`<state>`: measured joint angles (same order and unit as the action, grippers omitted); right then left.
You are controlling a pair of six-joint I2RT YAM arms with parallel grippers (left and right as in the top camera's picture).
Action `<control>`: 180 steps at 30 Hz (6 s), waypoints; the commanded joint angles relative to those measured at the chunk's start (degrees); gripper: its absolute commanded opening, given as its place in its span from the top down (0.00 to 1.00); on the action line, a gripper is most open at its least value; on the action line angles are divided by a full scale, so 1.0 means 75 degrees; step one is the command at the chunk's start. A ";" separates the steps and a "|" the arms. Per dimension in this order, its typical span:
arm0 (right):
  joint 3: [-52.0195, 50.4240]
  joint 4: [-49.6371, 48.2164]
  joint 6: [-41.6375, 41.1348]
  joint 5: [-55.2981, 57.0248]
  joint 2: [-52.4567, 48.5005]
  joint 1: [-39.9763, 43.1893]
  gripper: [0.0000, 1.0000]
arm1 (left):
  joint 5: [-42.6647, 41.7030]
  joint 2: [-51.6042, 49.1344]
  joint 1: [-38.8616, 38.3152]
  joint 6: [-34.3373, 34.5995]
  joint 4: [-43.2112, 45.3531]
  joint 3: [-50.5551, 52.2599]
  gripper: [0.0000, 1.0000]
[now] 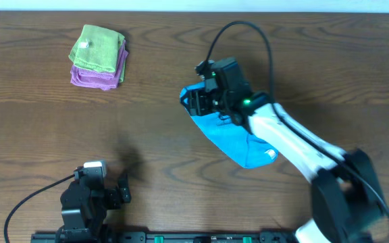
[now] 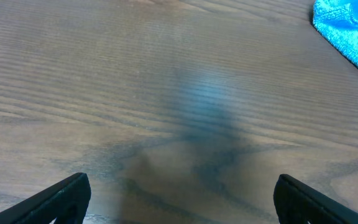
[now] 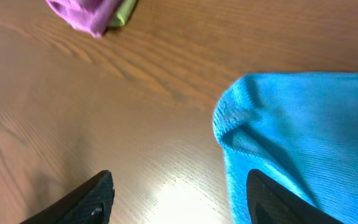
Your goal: Fold the cloth
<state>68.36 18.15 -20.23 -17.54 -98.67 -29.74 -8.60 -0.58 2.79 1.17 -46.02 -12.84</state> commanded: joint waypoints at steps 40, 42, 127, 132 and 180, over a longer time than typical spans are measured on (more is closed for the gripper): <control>-0.0003 0.3523 0.0621 0.1323 -0.0982 0.1967 0.90 | 0.0087 0.0044 -0.0038 -0.0189 -0.0463 0.0064 0.05; -0.0003 0.3523 0.0627 0.1244 -0.0982 0.1964 0.99 | 0.0087 0.0044 -0.0038 -0.0187 -0.0463 0.0064 0.05; 0.0516 -0.0935 0.1964 0.4045 -0.2594 -0.0335 0.75 | 0.0090 0.0044 -0.0038 -0.0189 -0.0463 0.0064 0.05; 0.0516 -0.0962 0.1964 0.4089 -0.2594 -0.0323 0.79 | 0.0090 0.0044 -0.0038 -0.0189 -0.0463 0.0064 0.05; 0.0536 0.3640 0.1020 0.3535 0.2011 0.2124 0.32 | 0.0055 0.0044 -0.0038 -0.0175 -0.0370 0.0064 0.05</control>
<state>71.64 43.62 -11.40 18.52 -87.90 -13.43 -8.60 -0.58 2.79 1.04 -45.98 -12.84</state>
